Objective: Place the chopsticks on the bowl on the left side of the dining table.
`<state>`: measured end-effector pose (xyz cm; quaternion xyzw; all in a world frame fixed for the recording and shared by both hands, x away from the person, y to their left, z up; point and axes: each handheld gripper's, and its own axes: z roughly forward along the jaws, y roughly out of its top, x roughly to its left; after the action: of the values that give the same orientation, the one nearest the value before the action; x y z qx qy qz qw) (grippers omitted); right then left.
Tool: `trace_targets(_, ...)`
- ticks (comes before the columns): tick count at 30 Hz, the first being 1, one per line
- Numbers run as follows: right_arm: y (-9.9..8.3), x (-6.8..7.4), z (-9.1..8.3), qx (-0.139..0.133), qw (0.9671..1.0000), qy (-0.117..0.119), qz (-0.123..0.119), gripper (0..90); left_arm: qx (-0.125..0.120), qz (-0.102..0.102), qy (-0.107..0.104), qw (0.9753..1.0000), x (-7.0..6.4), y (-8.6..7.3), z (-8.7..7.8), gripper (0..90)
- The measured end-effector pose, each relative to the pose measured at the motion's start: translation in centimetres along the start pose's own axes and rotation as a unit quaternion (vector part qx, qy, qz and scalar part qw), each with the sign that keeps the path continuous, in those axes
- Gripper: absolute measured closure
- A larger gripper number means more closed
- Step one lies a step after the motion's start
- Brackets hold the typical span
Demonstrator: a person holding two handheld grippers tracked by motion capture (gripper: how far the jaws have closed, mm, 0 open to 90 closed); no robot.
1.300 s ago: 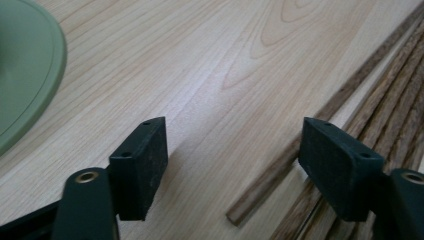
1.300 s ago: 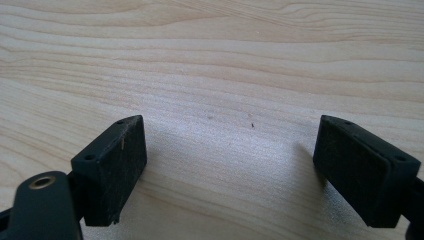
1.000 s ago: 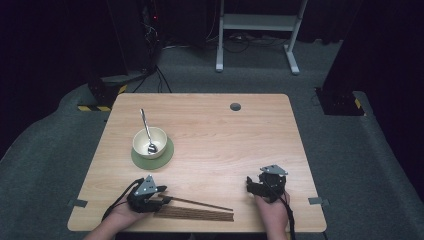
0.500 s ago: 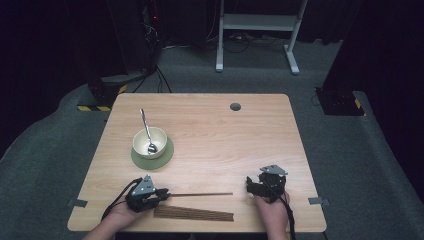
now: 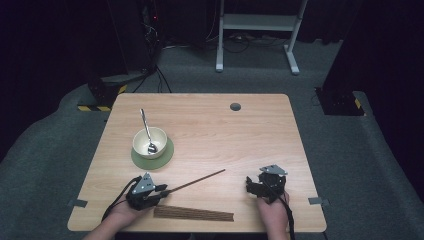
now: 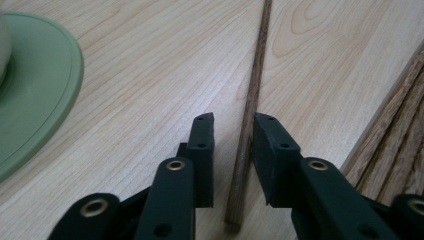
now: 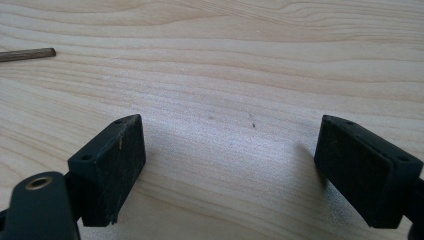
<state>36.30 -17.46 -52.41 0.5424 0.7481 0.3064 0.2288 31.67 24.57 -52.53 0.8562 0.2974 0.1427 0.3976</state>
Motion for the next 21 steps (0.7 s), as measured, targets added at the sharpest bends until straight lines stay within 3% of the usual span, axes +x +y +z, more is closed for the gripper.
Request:
trace_targets(2, 0.0, 0.03, 0.0, 0.0, 1.0, -0.001, 0.001, 12.5, 0.0, 0.0, 0.0, 1.0, -0.1, 0.08, 0.09, 80.0)
trace_targets(11, 0.0, 0.11, 0.03, 0.001, 1.0, -0.002, 0.001, 11.9, 0.0, -0.017, -0.011, 0.9998, 0.36, 0.14, 0.17, 83.6)
trace_targets(15, 0.0, 0.11, 0.03, 0.001, 1.0, -0.002, 0.0, 11.8, -0.001, -0.012, -0.013, 0.9999, 0.36, 0.11, 0.12, 83.9)
trace_targets(21, 0.03, 0.15, 0.07, 0.002, 1.0, -0.001, 0.0, 10.8, -0.02, -0.023, -0.013, 0.9994, 0.76, 0.14, -0.34, 84.0)
